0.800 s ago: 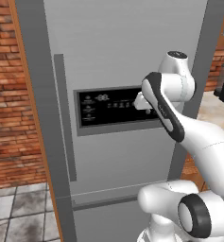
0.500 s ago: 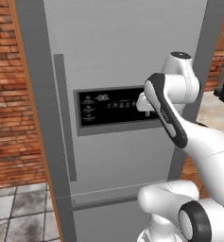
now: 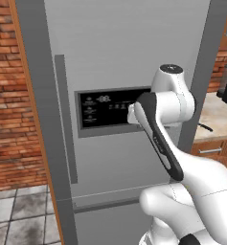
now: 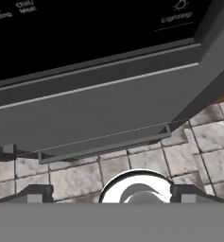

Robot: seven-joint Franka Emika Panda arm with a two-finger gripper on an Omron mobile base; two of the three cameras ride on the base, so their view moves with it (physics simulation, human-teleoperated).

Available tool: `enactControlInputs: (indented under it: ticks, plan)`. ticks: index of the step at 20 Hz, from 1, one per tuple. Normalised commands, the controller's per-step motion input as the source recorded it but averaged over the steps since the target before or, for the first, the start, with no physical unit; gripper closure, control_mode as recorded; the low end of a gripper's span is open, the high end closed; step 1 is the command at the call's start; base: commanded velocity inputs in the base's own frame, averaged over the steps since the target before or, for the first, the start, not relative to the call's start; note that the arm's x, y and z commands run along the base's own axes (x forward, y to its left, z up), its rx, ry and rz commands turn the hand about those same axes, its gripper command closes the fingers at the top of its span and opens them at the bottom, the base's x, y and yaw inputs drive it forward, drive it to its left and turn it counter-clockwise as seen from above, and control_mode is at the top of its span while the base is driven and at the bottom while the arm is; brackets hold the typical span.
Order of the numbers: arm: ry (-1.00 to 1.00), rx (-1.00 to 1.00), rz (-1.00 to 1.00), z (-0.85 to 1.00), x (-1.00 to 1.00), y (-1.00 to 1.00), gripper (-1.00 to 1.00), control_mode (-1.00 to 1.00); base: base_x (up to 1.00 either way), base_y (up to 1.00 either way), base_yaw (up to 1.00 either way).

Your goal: Retrieve the butter from the fridge and place it on a plate on the dining table. Then retrieve the butter knife by the fridge and place it near the plate.

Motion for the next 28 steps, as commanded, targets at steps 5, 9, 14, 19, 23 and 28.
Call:
enactControlInputs:
  ticks: [5, 9, 14, 19, 23, 28]
  plan:
    - [0.01, 0.0, 0.07, -0.14, -0.01, -0.28, -1.0, -1.0, 0.0, 0.0, 0.0]
    - [0.0, 0.0, 0.05, 0.0, 0.0, -0.29, -1.0, -1.0, 0.0, 0.0, 0.0]
    - [0.0, 0.0, 0.0, -0.07, -0.02, -0.02, -1.0, -1.0, 0.0, 0.0, 0.0]
    - [0.0, 0.0, 0.0, -0.15, -0.18, 0.54, -1.0, -1.0, 0.0, 0.0, 0.0]
    - [0.0, 0.0, 0.0, -0.06, -0.07, 0.57, -1.0, -1.0, 0.0, 0.0, 0.0]
    - [0.0, 0.0, 0.0, -0.02, 0.0, -0.06, -1.0, -1.0, 0.0, 0.0, 0.0]
